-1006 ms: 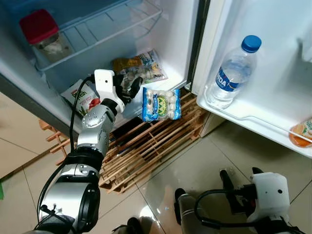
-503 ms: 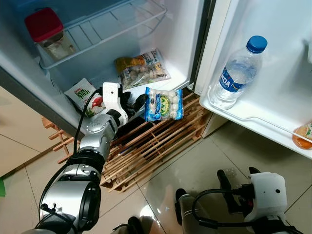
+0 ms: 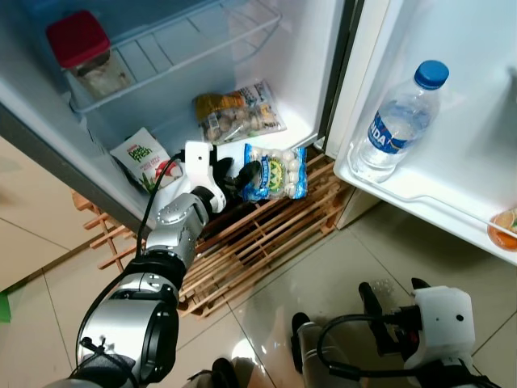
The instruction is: Restocking fridge
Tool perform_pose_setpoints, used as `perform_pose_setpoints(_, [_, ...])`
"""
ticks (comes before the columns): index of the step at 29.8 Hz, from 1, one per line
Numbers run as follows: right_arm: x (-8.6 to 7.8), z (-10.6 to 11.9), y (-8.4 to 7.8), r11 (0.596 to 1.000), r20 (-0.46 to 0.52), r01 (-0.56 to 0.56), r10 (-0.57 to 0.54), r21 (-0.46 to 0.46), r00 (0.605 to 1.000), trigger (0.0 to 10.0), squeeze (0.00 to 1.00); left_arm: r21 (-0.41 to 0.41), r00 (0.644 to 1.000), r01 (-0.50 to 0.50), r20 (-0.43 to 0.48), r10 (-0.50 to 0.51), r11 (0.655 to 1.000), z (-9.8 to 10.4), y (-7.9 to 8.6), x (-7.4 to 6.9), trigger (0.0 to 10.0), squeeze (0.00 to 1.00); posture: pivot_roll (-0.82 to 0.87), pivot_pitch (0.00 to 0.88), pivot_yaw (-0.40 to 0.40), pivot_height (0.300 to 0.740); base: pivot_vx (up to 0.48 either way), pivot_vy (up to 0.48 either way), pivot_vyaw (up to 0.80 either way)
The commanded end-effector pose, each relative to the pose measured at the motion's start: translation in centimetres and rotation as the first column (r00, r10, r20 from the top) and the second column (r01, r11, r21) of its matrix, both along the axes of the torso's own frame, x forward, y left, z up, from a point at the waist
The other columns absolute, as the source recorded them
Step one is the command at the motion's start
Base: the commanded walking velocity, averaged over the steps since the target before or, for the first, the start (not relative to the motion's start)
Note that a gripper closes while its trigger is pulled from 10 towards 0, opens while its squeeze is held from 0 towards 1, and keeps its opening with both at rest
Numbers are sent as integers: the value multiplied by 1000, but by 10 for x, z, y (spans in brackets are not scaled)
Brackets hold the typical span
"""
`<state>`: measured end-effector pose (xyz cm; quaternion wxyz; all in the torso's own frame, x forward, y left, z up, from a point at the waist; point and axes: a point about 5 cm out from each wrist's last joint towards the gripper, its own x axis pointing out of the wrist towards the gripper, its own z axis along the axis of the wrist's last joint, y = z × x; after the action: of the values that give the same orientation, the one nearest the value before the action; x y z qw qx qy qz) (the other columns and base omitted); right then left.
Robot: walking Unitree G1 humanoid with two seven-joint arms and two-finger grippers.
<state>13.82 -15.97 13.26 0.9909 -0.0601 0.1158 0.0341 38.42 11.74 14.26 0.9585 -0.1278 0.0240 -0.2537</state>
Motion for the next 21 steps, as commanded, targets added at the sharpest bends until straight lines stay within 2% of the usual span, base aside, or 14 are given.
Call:
perform_pose_setpoints(1, [-4,-1,1,1000,-11,3,-3,7,1000,10000,0,14,1000,5,-31,-5,1000,-6,-3,-1,10000,0,-526,340,112,736,0,0,0])
perform_pose_setpoints(8, [-4,-1,1,1000,-13,3,-3,5,1000,10000,0,17,999,30,-24,-30,999,-2,-13,1,10000,0,-531,342,111,736,0,0,0])
perform_pose_setpoints(16, [-6,-1,0,1000,-21,4,-4,1,1000,10000,0,54,997,47,-61,-43,997,-8,-21,0,10000,0,-534,346,110,736,0,0,0])
perform_pose_setpoints(19, [-7,-1,-1,1000,-23,5,-5,-1,1000,10000,0,92,996,18,-87,-10,996,-13,-19,0,0,0,-536,349,108,736,0,0,0])
perform_pose_setpoints(21, [-7,-1,-1,1000,-23,5,-5,-1,1000,10000,0,96,996,10,-91,-2,995,-14,-18,0,0,0,-535,348,108,736,0,0,0])
